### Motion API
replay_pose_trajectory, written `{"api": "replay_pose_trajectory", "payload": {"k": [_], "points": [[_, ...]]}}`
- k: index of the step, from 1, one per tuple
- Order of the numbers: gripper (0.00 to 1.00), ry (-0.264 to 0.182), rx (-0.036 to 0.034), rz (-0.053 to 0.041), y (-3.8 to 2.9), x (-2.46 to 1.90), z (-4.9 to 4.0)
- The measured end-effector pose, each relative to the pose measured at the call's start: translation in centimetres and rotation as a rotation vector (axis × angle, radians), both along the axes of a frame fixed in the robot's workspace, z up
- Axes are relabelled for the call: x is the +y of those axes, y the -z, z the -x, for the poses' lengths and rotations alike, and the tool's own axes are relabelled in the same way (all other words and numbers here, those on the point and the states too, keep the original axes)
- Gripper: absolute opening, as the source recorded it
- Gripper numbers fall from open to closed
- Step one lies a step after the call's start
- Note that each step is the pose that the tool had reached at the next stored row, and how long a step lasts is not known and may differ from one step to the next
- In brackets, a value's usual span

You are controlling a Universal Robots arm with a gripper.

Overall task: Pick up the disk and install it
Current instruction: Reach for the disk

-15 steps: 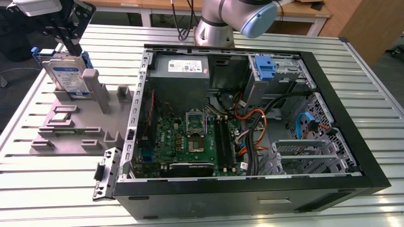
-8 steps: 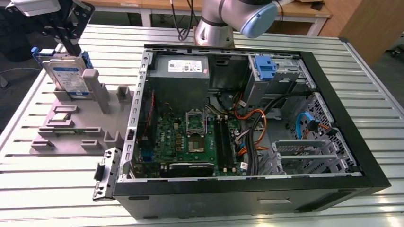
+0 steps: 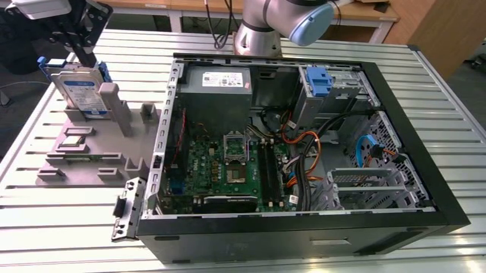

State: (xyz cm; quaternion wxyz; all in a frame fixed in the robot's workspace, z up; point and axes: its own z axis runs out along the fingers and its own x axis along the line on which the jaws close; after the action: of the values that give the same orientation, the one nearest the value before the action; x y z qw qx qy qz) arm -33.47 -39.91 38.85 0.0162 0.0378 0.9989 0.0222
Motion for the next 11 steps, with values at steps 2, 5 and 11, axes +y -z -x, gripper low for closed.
{"api": "replay_pose_trajectory", "payload": {"k": [2, 5, 11], "points": [[0.11, 0.000, 0.0000, 0.0000, 0.00, 0.00, 0.04], [0.11, 0.000, 0.0000, 0.0000, 0.00, 0.00, 0.11], [0.11, 0.000, 0.0000, 0.0000, 0.00, 0.00, 0.27]]}}
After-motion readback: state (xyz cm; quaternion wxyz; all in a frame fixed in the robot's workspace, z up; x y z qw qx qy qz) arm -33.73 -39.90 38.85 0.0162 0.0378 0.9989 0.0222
